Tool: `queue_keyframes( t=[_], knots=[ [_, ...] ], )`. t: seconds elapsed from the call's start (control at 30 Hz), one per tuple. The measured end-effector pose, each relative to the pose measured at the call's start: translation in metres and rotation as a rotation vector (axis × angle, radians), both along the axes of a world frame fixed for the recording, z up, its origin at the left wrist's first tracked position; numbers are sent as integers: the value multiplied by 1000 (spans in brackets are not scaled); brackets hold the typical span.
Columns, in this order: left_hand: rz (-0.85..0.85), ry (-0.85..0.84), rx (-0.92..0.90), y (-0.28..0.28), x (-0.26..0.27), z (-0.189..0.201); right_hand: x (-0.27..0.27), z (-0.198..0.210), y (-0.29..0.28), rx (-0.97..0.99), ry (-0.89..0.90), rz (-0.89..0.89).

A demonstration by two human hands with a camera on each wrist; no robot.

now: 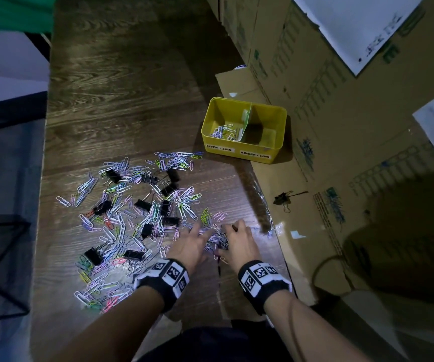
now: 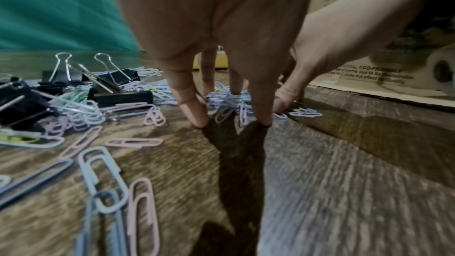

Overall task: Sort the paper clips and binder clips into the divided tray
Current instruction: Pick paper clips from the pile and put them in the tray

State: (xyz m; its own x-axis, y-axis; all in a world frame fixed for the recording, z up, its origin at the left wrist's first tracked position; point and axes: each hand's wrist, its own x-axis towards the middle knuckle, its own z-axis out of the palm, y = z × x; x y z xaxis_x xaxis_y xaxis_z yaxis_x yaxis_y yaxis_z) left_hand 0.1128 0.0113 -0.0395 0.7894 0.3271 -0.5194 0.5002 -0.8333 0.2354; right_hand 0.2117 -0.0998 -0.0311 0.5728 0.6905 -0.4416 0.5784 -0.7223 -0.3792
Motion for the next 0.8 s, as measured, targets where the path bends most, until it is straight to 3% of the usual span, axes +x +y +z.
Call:
queue_keyframes(
  t=[0.23, 0.33, 0.53, 0.8],
  knots=[
    [46, -187, -106, 6, -2, -2, 8, -5, -1, 37, 11, 105],
    [151, -234, -181, 14, -2, 1, 14, -8, 0, 38, 65, 70],
    [463, -274, -355, 30, 2, 12, 27, -10, 2, 145, 183, -122],
    [753, -284, -648, 51, -9, 14, 38, -15, -3, 324, 432, -451]
  ],
)
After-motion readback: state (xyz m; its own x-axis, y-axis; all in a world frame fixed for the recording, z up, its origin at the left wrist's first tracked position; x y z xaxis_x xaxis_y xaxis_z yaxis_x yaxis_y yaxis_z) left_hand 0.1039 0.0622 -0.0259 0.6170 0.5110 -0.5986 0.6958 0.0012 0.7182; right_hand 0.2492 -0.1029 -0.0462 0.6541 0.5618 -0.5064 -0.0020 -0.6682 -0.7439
